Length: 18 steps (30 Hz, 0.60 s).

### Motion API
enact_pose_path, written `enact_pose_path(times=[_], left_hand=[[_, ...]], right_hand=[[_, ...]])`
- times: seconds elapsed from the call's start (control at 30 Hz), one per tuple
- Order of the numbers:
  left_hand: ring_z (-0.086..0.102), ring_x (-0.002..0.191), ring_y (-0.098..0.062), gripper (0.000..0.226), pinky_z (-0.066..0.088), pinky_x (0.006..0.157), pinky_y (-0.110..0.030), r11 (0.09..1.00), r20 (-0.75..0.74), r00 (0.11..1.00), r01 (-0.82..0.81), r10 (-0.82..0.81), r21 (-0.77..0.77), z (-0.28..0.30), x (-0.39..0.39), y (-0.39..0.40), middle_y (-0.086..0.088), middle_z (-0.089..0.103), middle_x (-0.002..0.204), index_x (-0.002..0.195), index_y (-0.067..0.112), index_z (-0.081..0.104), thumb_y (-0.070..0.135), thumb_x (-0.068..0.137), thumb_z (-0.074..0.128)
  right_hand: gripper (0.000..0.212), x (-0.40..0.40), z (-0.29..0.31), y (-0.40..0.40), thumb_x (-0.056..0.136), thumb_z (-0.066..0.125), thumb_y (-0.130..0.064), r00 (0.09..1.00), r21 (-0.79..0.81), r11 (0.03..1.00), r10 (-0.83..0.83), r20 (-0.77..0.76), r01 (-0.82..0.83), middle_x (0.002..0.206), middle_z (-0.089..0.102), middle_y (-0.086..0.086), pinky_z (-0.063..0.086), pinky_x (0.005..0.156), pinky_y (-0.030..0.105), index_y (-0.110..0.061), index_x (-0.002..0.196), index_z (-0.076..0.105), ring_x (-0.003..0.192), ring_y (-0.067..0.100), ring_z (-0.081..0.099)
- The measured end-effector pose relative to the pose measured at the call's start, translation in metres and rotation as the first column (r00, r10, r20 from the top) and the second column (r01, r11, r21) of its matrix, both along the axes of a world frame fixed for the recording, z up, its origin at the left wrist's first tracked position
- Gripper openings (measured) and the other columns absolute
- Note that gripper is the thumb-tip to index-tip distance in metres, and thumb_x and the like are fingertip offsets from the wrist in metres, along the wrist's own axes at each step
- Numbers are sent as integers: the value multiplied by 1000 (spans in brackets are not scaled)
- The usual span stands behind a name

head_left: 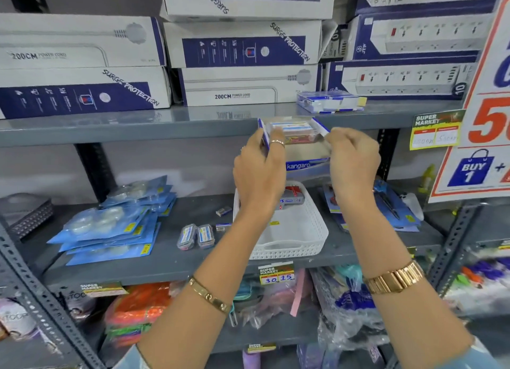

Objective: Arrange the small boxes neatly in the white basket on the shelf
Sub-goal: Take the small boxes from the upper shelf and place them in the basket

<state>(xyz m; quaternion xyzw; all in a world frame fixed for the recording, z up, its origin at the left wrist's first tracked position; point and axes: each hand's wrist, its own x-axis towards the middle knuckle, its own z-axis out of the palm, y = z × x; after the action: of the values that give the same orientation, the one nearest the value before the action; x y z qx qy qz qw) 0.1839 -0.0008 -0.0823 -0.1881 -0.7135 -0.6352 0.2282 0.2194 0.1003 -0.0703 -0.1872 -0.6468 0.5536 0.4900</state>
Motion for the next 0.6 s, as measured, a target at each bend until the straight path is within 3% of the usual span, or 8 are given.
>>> enact_pose_path(times=[0.07, 0.2, 0.3, 0.4, 0.43, 0.53, 0.6], left_hand=[[43, 56, -8, 29, 34, 57, -26, 1000, -1, 1000, 21, -21, 1, -12, -5, -2, 0, 50, 56, 75, 21, 57, 41, 88, 40], [59, 72, -16, 41, 45, 67, -26, 1000, -6, 999, 31, -31, 3, -35, -18, -7, -5, 71, 83, 105, 20, 66, 39, 82, 37], [59, 71, -9, 38, 43, 63, -9, 999, 33, 998, 46, -46, -3, -55, -32, -8, 8, 68, 76, 104, 24, 66, 38, 82, 38], [60, 82, -13, 34, 46, 67, -19, 998, 72, 996, 63, -60, -31, -73, -46, -6, 5, 63, 71, 105, 25, 66, 31, 85, 40], [59, 78, -5, 30, 45, 63, -15, 996, 77, 994, 82, -80, -31, -80, -52, -5, 2, 61, 68, 106, 24, 66, 28, 88, 43], [57, 71, 17, 25, 39, 60, 3, 992, 105, 987, 122, -118, -35, -98, -74, -1, 16, 64, 81, 111, 20, 66, 20, 95, 48], [57, 76, 15, 28, 39, 67, 3, 990, 185, 975, 135, -123, -52, -110, -91, 2, 15, 63, 94, 119, 17, 63, 21, 96, 48]], right_hand=[[21, -6, -14, -2, 82, 56, -13, 999, 7, 1000, -23, 22, 23, 88, 71, 12, 35, 50, -6, -6, 94, 73, 60, 2, 47], [24, -22, -41, -5, 83, 55, -11, 998, -19, 999, -41, 46, 42, 67, 56, -21, 38, 52, -3, -11, 100, 71, 54, -13, 52], [25, -35, -60, -6, 82, 54, -12, 997, -41, 998, -38, 66, 41, 68, 59, -13, 40, 55, 9, -9, 101, 71, 54, -3, 52], [26, -48, -81, -3, 84, 53, -13, 994, -43, 999, -20, 108, 25, 79, 62, -3, 40, 61, 17, -6, 103, 70, 62, 3, 50], [25, -53, -88, -2, 84, 53, -13, 992, -43, 999, -13, 126, 19, 78, 61, -4, 41, 61, 16, -5, 101, 70, 63, 4, 50], [22, -70, -107, 4, 86, 52, -12, 982, -29, 1000, 17, 186, -11, 75, 60, -5, 40, 56, 8, -12, 99, 69, 63, 4, 50], [23, -81, -118, 9, 86, 50, -11, 970, 4, 998, 60, 235, -63, 76, 61, -2, 41, 59, 21, -15, 99, 69, 65, 11, 51]])
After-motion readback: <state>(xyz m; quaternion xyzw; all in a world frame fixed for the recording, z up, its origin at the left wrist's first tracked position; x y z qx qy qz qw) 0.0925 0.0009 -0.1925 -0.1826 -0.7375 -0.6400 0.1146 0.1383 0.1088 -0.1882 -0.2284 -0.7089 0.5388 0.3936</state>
